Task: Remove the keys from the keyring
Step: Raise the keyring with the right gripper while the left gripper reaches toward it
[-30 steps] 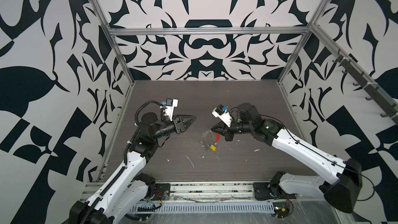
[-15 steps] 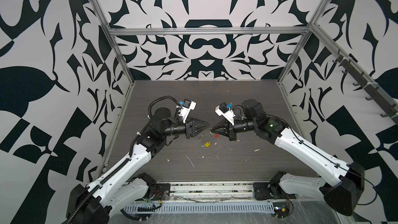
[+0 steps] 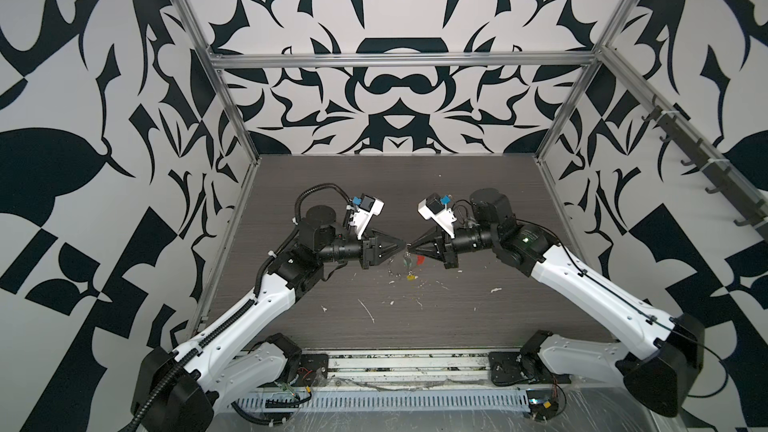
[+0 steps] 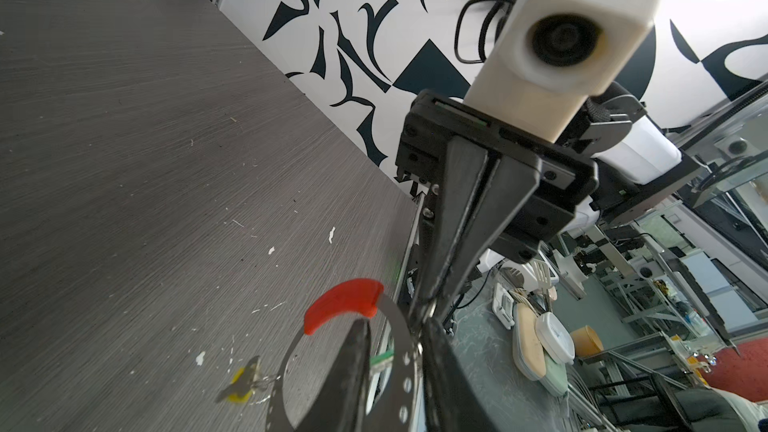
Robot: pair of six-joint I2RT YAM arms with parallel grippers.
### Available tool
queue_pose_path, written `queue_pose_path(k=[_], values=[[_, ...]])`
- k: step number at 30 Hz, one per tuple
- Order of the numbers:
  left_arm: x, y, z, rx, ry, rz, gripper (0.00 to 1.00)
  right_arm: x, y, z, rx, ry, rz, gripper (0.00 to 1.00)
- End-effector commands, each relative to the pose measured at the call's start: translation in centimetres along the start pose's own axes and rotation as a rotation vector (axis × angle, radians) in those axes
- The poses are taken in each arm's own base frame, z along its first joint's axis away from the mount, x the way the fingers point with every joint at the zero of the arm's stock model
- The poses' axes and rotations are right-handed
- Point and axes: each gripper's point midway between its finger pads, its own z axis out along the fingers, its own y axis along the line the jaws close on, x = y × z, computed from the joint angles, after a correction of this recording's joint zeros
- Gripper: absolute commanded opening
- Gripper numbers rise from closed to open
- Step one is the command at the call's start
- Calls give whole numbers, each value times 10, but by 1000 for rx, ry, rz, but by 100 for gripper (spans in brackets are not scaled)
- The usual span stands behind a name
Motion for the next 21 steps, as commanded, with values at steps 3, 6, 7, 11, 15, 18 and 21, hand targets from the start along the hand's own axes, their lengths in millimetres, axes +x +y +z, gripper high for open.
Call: queue_pose_path(k=[3, 6, 7, 11, 15, 18, 21], values=[[-6, -16, -1, 52, 5, 47, 23, -30, 10, -5, -25, -63, -68, 0], [-4, -18, 0, 66, 10, 51, 21, -29, 8, -3, -26, -59, -58, 0], [-4, -17, 1, 67, 12, 50, 19, -29, 7, -2, -25, -58, -56, 0], [-2, -15, 2, 62, 17, 46, 11, -29, 6, -3, -19, -60, -54, 0], [-3, -16, 2, 58, 6, 54, 3, -29, 5, -3, -12, -59, -48, 0], [-7, -19, 2, 50, -14, 66, 0, -29, 4, -2, -7, -62, -38, 0], [-11, -20, 3, 27, -50, 86, 0, -31, 2, -4, 10, -80, -34, 0]])
